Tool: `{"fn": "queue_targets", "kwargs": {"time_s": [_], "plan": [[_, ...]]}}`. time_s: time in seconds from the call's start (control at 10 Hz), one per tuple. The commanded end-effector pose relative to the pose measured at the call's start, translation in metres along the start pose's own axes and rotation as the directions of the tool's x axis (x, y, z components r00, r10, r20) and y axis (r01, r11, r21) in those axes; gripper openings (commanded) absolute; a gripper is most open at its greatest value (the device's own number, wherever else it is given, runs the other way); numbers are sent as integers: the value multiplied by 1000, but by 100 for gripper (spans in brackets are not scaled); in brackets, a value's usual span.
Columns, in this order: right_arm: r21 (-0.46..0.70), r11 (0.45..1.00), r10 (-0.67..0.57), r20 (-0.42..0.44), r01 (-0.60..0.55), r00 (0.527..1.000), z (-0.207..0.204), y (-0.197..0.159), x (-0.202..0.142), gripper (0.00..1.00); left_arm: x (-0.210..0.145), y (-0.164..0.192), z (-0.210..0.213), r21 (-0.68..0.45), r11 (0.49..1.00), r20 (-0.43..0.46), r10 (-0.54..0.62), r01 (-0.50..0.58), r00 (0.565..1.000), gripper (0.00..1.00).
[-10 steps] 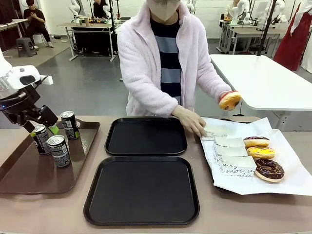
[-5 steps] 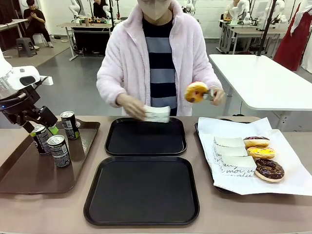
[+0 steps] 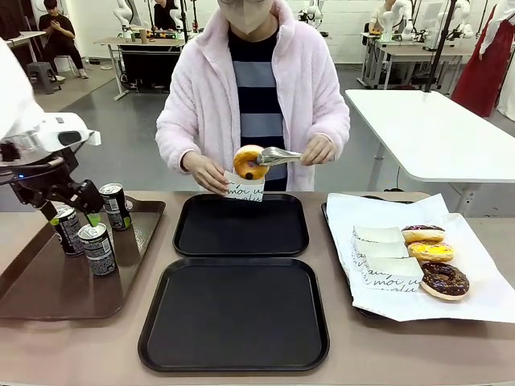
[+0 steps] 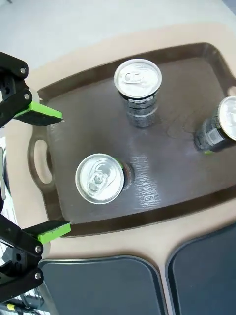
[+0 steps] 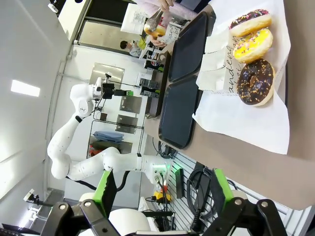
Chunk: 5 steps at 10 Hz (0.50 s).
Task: Set up donuts and drinks on trays.
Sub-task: Pick up one Pepsi coke and place it on the Flat Tray.
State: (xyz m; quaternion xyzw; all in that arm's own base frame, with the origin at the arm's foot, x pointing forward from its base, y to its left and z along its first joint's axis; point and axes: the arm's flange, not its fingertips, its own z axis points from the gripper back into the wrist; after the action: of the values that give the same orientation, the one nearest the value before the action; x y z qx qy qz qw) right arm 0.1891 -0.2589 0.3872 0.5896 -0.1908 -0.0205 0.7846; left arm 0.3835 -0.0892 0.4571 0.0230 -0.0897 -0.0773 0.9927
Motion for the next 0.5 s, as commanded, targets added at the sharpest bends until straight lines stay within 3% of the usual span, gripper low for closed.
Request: {"fn": "queue_targets", "kwargs": {"time_s": [0.0,0.4], "plan": [[13,1000,13,0,-13,1000,1,-1,-1,100,11,-10,-1,46,996,-95,85,-81,992,100],[13,1000,13,0,-13,1000,1,-1,-1,100,20,-4,-16,16,983,-78,186,-185,980,100]]}}
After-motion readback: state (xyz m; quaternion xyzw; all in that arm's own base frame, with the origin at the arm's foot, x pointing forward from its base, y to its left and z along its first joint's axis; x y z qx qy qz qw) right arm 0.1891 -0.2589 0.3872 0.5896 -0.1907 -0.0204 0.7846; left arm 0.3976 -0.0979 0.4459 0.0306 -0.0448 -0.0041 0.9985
